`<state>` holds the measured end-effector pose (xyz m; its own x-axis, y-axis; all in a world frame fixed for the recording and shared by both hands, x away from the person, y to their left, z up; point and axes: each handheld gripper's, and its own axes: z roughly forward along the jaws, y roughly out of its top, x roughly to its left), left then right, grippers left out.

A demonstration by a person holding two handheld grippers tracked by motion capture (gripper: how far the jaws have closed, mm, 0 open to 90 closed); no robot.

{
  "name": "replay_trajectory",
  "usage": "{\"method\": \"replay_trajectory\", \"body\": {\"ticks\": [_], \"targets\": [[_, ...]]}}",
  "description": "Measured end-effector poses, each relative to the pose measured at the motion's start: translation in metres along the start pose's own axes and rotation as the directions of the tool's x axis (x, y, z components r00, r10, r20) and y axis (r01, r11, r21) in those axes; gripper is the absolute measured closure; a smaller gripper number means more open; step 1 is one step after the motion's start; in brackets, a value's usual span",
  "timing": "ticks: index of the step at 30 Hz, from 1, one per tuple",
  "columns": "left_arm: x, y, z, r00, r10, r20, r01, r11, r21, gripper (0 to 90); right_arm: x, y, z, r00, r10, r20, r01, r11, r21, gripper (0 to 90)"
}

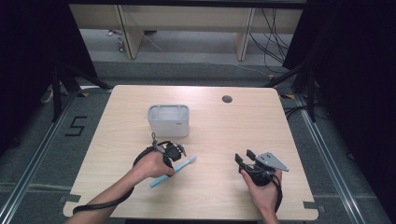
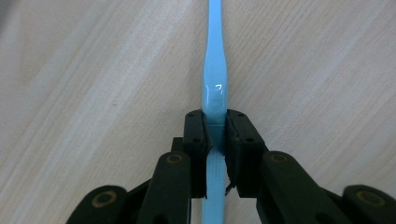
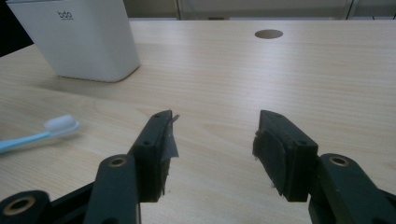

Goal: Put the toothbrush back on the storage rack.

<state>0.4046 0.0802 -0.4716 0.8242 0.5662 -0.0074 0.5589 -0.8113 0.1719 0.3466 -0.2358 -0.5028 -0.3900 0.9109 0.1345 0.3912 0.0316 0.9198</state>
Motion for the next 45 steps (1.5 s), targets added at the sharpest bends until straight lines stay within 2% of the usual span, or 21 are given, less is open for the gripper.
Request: {"method": "replay_trajectory", "body": {"ticks": [6,13,19,21,22,23,25,28,29,31,32,33,34,35,36,38,39,42,43,44,45], "targets": [[0.004,-0.010,-0.010,1.0000,-0.009,0.001,0.009,0.9940,-0.109,78.5,0.000,-0.001,0.000,1.0000,0.007,0.001,-0.007,1.000,0.008,46.7],[0.007,-0.022,-0.016,0.9999,-0.009,-0.011,0.007,0.9847,-0.174,78.4,0.000,-0.002,0.000,0.9996,-0.022,0.014,0.022,1.000,0.002,46.8],[0.013,-0.031,-0.020,0.9993,-0.032,-0.018,0.027,0.9683,-0.248,78.5,0.001,-0.003,0.002,1.0000,-0.001,-0.005,0.001,1.000,-0.002,46.8],[0.014,-0.034,-0.022,0.9993,-0.034,-0.017,0.028,0.9634,-0.266,78.5,0.000,-0.003,0.001,0.9997,-0.021,0.010,0.021,1.000,0.004,46.8],[0.013,-0.035,-0.021,0.9985,-0.054,-0.010,0.050,0.9576,-0.284,78.4,0.001,-0.003,0.001,0.9998,-0.018,0.011,0.018,1.000,0.006,46.8],[0.014,-0.036,-0.022,0.9986,-0.053,-0.011,0.047,0.9546,-0.294,78.4,0.003,-0.004,0.001,0.9997,0.022,0.007,-0.022,1.000,0.005,46.8],[0.015,-0.038,-0.022,0.9982,-0.059,-0.016,0.051,0.9502,-0.307,78.4,0.003,-0.004,0.001,0.9997,0.022,0.006,-0.022,1.000,0.006,46.8],[0.018,-0.042,-0.022,0.9967,-0.079,-0.020,0.068,0.9373,-0.342,78.4,0.003,-0.004,0.000,0.9998,0.017,0.009,-0.017,1.000,0.016,46.7],[0.019,-0.043,-0.022,0.9966,-0.078,-0.027,0.063,0.9322,-0.356,78.5,0.000,-0.004,0.001,0.9998,-0.019,0.011,0.019,1.000,-0.001,46.7],[0.020,-0.045,-0.023,0.9960,-0.086,-0.024,0.071,0.9270,-0.368,78.4,0.000,-0.004,0.001,0.9997,-0.024,0.010,0.024,1.000,0.004,46.6],[0.020,-0.046,-0.023,0.9952,-0.096,-0.020,0.081,0.9223,-0.378,78.5,0.001,-0.004,0.001,0.9999,0.006,-0.010,-0.006,1.000,0.007,46.5],[0.020,-0.047,-0.023,0.9944,-0.103,-0.023,0.086,0.9171,-0.389,78.4,0.001,-0.004,0.001,1.0000,-0.001,0.000,0.001,1.000,0.008,46.4],[0.020,-0.049,-0.023,0.9946,-0.102,-0.021,0.086,0.9166,-0.391,78.4,0.000,-0.004,0.001,0.9998,-0.017,0.001,0.017,1.000,0.002,46.4],[0.020,-0.050,-0.023,0.9932,-0.115,-0.020,0.097,0.9089,-0.405,78.5,0.000,-0.004,0.001,0.9996,-0.028,0.009,0.028,1.000,-0.001,46.3],[0.021,-0.051,-0.024,0.9931,-0.116,-0.021,0.097,0.9060,-0.412,78.5,0.000,-0.004,0.001,0.9997,-0.022,0.003,0.022,1.000,-0.002,46.3],[0.022,-0.053,-0.024,0.9903,-0.137,-0.024,0.112,0.8900,-0.442,78.4,-0.001,-0.004,0.001,0.9994,-0.034,0.005,0.034,0.999,-0.010,46.2],[0.023,-0.054,-0.025,0.9906,-0.134,-0.025,0.109,0.8889,-0.445,78.4,-0.001,-0.004,0.001,0.9994,-0.034,0.006,0.034,0.999,-0.018,46.2],[0.024,-0.057,-0.026,0.9878,-0.153,-0.031,0.120,0.8706,-0.477,78.4,-0.001,-0.004,0.002,0.9993,-0.036,0.005,0.036,0.999,-0.019,46.1],[0.025,-0.059,-0.026,0.9866,-0.161,-0.028,0.127,0.8643,-0.487,78.5,0.000,-0.004,0.001,0.9996,-0.027,0.000,0.027,1.000,-0.015,46.1],[0.026,-0.060,-0.027,0.9869,-0.159,-0.026,0.126,0.8629,-0.489,78.5,0.001,-0.004,0.001,0.9999,-0.017,0.004,0.017,1.000,-0.001,46.0],[0.026,-0.060,-0.027,0.9855,-0.168,-0.027,0.132,0.8570,-0.498,78.5,0.005,-0.004,-0.001,0.9996,0.025,0.011,-0.025,1.000,0.015,45.9]]}}
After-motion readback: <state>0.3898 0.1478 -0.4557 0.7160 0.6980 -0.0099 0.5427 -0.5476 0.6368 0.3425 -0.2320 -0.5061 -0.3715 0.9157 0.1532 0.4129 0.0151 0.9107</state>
